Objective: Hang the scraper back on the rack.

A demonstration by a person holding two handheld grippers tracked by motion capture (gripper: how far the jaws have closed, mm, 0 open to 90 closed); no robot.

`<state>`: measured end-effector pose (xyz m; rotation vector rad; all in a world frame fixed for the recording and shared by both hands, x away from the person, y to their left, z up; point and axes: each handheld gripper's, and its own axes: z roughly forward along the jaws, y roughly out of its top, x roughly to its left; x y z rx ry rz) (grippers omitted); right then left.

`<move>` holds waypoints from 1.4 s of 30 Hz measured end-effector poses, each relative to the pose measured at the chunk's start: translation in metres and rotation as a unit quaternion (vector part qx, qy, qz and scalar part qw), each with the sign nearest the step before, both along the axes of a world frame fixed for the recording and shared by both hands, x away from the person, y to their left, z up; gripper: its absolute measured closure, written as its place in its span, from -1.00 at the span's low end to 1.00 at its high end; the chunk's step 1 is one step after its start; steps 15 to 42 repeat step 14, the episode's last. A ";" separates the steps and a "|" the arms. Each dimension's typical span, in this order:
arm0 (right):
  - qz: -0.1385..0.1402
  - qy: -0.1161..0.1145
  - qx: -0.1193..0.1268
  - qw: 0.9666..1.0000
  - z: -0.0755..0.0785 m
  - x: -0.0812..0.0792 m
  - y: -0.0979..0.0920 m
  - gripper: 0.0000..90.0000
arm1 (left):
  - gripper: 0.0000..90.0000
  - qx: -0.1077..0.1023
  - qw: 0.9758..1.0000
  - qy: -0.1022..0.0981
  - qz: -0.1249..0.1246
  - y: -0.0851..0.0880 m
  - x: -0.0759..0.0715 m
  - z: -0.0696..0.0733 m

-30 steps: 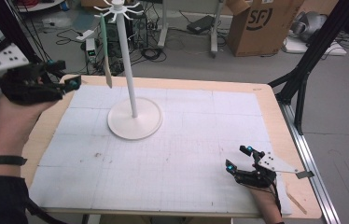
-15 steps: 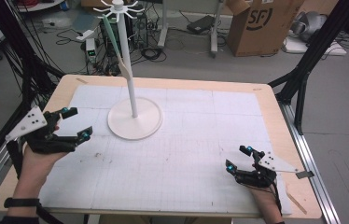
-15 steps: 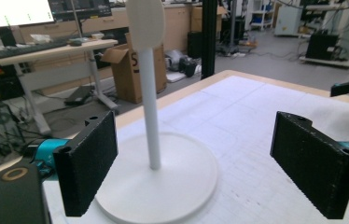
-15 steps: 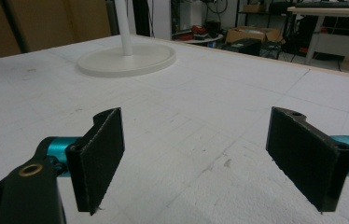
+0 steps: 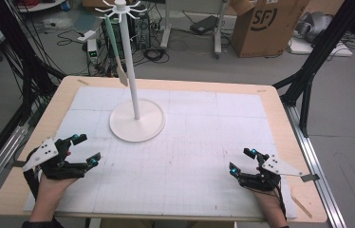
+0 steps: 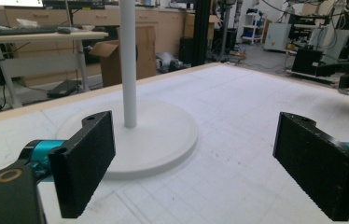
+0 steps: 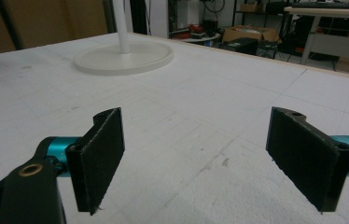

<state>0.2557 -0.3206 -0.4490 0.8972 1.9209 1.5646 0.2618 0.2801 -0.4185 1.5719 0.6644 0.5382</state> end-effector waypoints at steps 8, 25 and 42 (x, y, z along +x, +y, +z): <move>-0.002 0.001 0.000 1.000 0.000 0.000 0.000 -0.59 | -0.71 0.005 1.000 0.009 -0.003 -0.004 -0.004 -0.011; -0.003 -0.003 -0.002 1.000 0.000 -0.001 0.000 -0.59 | -0.71 0.012 1.000 0.010 -0.001 -0.004 -0.006 -0.012; -0.003 -0.003 -0.002 1.000 0.000 -0.001 0.000 -0.59 | -0.71 0.012 1.000 0.010 -0.001 -0.004 -0.006 -0.012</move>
